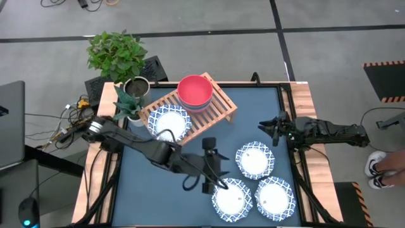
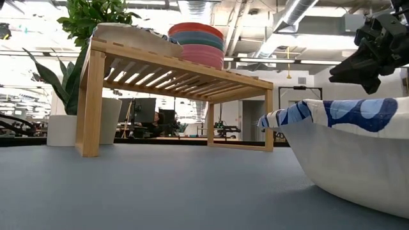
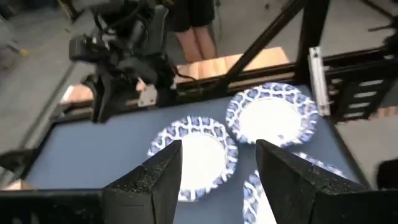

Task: Place and stack bowls onto a shelf
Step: Adjust the white patterned bowls

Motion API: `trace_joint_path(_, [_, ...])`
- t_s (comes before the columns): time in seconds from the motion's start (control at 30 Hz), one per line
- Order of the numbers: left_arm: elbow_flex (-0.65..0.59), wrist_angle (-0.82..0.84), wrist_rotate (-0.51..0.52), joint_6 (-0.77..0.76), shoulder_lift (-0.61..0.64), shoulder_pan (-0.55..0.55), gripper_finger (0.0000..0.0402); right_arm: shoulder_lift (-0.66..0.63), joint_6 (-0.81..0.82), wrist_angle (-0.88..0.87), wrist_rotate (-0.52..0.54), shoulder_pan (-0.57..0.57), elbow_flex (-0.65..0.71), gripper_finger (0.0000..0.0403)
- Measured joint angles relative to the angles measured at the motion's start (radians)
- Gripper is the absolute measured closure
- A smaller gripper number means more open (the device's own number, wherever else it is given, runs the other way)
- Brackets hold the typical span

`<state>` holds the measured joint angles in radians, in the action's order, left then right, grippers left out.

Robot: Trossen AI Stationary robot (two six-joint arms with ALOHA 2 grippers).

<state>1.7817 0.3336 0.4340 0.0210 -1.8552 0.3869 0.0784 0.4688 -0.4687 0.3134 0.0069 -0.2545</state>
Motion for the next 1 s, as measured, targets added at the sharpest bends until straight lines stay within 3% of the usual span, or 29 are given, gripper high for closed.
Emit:
trace_joint_path(0.17, [0.0, -0.022, 0.053, 0.058, -0.115, 0.009, 0.0214, 0.007, 0.001, -0.005, 0.0, 0.0, 0.001, 0.0259])
trace_joint_path(0.43, [0.0, -0.182, 0.165, 0.328, -0.266, 0.0, 0.0214, 0.009, 0.002, -0.001, 0.0, 0.0, 0.001, 0.0259])
trace_joint_path(0.7, [0.001, -0.308, 0.156, 0.406, -0.373, -0.03, 0.0214, 0.009, 0.002, -0.003, 0.0, -0.001, 0.001, 0.0259])
trace_joint_path(1.0, [0.003, -0.297, 0.108, 0.43, -0.374, -0.048, 0.0214, 0.009, 0.002, -0.002, 0.0, -0.001, 0.001, 0.0259])
